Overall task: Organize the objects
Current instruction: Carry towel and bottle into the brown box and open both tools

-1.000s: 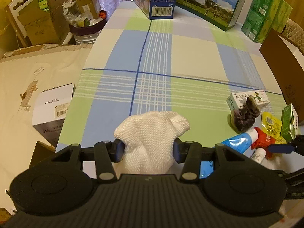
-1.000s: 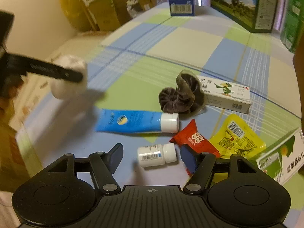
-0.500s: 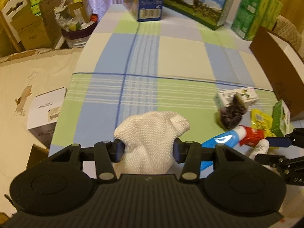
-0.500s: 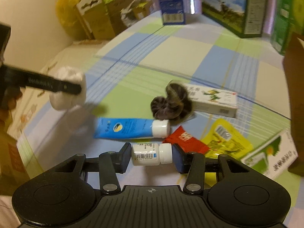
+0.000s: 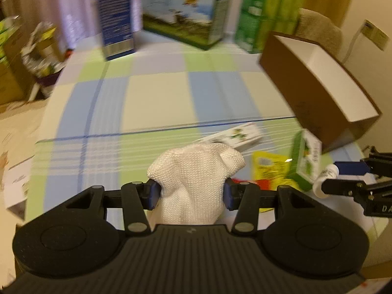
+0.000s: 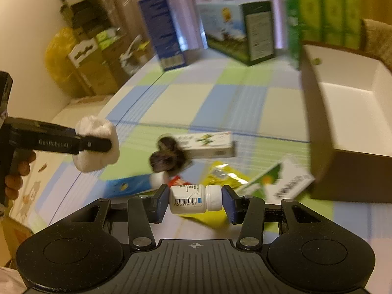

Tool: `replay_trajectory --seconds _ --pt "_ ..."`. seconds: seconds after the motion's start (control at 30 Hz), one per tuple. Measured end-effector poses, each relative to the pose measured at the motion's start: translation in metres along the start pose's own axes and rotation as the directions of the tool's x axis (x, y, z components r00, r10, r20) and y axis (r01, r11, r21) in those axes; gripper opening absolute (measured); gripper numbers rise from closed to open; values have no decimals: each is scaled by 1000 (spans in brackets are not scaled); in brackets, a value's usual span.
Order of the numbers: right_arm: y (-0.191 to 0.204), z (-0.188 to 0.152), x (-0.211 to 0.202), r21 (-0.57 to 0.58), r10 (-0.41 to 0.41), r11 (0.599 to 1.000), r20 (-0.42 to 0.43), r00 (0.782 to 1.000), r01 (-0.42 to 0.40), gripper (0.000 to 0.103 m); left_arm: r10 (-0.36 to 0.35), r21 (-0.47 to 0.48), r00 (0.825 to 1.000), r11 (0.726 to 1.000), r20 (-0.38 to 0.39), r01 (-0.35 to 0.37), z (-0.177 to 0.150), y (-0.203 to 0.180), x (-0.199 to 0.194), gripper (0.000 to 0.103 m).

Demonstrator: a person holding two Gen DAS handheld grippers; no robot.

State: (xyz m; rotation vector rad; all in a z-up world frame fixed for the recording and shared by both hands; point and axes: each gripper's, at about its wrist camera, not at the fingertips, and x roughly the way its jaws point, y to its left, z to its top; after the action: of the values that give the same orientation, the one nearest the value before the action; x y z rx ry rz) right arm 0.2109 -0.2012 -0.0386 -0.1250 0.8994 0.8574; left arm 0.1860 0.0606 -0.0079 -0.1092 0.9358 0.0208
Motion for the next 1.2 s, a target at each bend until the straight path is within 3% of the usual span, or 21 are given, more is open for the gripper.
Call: replay_trajectory --seconds 0.6,1.2 --pt "-104 0 -88 101 -98 991 117 988 87 44 -131 146 991 981 27 126 40 -142 18 44" --pt "-192 22 -118 103 -144 986 162 976 128 44 -178 214 983 963 53 163 83 -242 57 44"
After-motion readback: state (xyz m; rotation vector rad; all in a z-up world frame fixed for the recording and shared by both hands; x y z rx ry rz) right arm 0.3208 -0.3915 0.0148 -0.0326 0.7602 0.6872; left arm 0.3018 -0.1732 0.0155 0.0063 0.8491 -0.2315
